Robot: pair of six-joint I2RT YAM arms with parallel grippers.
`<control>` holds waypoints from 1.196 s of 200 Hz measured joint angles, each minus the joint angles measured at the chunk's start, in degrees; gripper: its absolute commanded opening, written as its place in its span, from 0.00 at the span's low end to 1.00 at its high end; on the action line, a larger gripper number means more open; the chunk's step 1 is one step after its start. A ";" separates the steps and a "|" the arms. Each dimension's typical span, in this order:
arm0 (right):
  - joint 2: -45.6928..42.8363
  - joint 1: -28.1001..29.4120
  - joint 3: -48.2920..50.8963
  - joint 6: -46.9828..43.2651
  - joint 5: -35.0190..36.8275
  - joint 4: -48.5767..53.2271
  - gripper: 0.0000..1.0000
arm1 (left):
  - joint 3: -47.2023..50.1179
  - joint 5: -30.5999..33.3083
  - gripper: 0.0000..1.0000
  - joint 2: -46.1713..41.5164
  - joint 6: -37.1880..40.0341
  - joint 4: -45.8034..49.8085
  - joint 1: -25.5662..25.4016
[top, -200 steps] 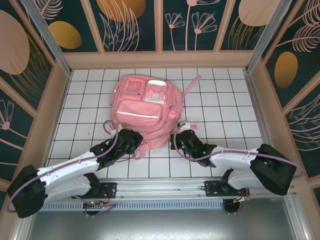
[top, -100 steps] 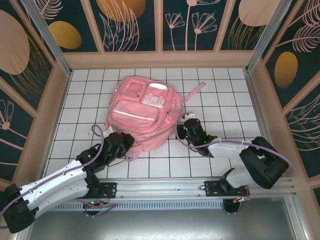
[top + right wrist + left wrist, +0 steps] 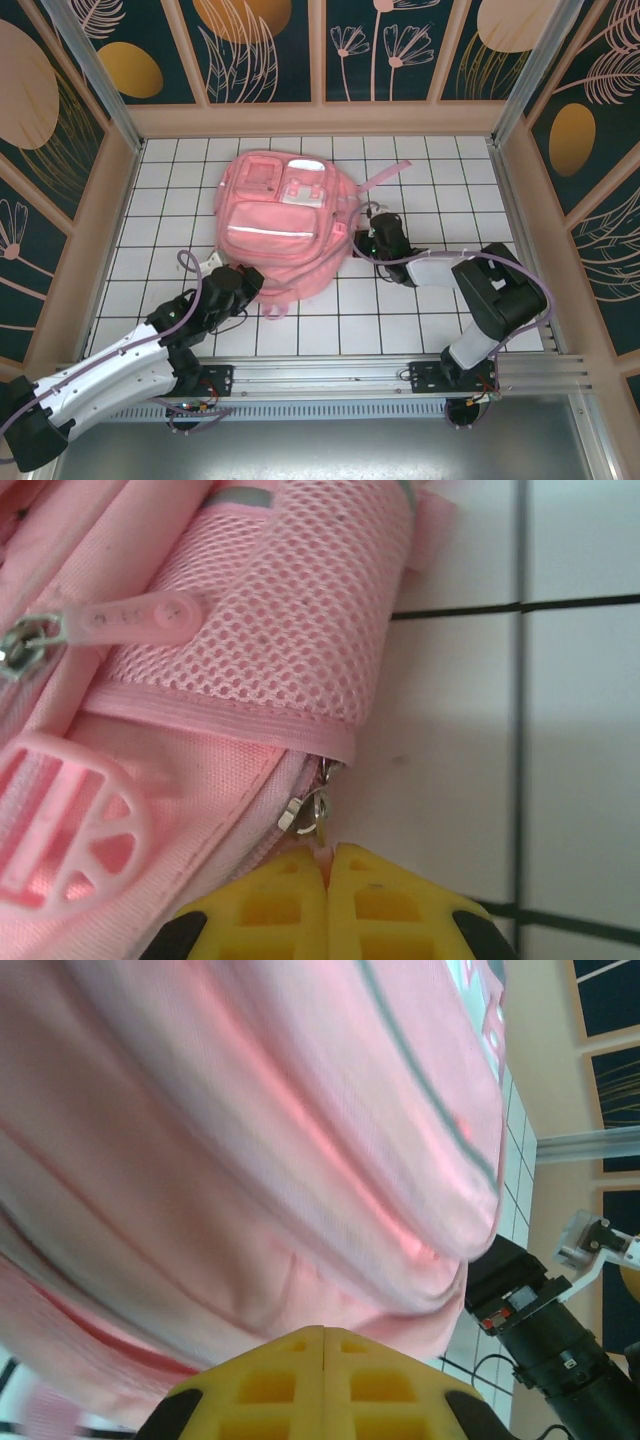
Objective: Pack the student bag
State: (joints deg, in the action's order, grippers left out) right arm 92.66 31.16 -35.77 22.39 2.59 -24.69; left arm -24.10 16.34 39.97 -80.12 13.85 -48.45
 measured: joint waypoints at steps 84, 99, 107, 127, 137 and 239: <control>-0.15 -4.33 -2.80 -1.99 5.86 5.73 0.13 | -0.11 -4.11 0.32 7.26 5.11 -11.30 -0.59; -1.03 -4.59 -2.86 -2.54 5.75 6.58 0.27 | -1.36 -3.15 0.48 6.99 6.01 -10.14 -0.63; -2.16 -4.85 -2.86 -2.21 5.97 7.17 0.37 | -2.51 -2.21 0.54 6.73 7.13 -8.94 -0.63; -6.82 -5.44 -2.84 -2.23 6.43 8.37 0.57 | -6.73 1.53 0.71 6.29 9.99 -4.79 -0.63; -10.08 -5.57 -2.84 -2.56 6.75 8.96 0.65 | -9.31 4.15 0.79 6.32 11.43 -2.67 -0.63; -36.76 -8.24 -1.31 -2.47 10.82 13.84 0.99 | -22.18 20.09 0.99 17.99 27.23 5.77 2.16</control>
State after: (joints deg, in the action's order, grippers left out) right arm 55.90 22.92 -37.08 19.92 13.41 -10.85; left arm -46.28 36.42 57.95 -52.88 19.62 -46.28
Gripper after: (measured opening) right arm 0.987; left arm 0.985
